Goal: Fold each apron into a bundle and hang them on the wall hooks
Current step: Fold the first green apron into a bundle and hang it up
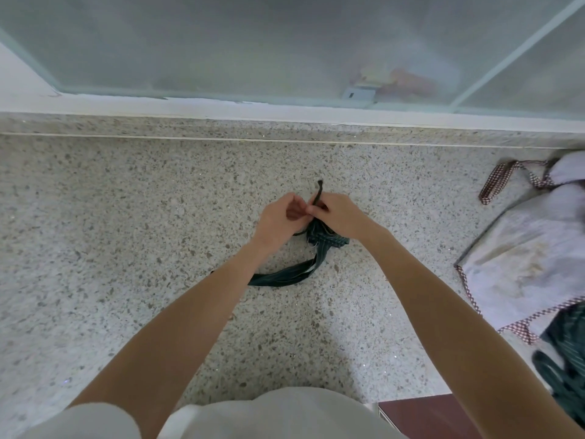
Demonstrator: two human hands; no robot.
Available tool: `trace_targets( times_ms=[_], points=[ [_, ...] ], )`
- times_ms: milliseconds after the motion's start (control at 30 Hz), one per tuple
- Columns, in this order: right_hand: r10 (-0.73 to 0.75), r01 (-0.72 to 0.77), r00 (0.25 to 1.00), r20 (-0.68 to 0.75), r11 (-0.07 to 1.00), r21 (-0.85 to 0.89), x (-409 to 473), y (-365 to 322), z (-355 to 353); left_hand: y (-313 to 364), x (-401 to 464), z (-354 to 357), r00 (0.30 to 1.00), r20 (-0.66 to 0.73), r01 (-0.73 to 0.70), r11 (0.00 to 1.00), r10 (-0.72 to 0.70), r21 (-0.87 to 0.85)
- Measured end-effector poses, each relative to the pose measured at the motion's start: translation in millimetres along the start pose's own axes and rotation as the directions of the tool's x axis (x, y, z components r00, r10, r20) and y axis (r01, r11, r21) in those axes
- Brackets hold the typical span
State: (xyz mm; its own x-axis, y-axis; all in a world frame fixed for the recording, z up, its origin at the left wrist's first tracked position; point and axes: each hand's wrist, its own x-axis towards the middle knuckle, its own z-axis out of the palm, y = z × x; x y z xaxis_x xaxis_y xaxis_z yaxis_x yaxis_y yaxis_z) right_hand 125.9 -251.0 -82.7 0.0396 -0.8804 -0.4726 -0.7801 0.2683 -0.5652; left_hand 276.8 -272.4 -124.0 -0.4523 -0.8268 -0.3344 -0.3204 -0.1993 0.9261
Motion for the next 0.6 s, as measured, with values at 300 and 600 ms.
trace_targets(
  times_ms=[300, 600],
  points=[
    [-0.152, 0.139, 0.952, -0.267, 0.988, -0.068, -12.6, 7.2, -6.0, 10.1, -0.3, 9.0, 0.986, -0.045, -0.158, 0.982, 0.163, 0.099],
    [-0.45, 0.226, 0.818, -0.357, 0.824, -0.52, -20.5, 15.7, 15.8, 12.7, 2.7, -5.7, 0.989, 0.134, 0.09, 0.984, -0.069, -0.157]
  ],
)
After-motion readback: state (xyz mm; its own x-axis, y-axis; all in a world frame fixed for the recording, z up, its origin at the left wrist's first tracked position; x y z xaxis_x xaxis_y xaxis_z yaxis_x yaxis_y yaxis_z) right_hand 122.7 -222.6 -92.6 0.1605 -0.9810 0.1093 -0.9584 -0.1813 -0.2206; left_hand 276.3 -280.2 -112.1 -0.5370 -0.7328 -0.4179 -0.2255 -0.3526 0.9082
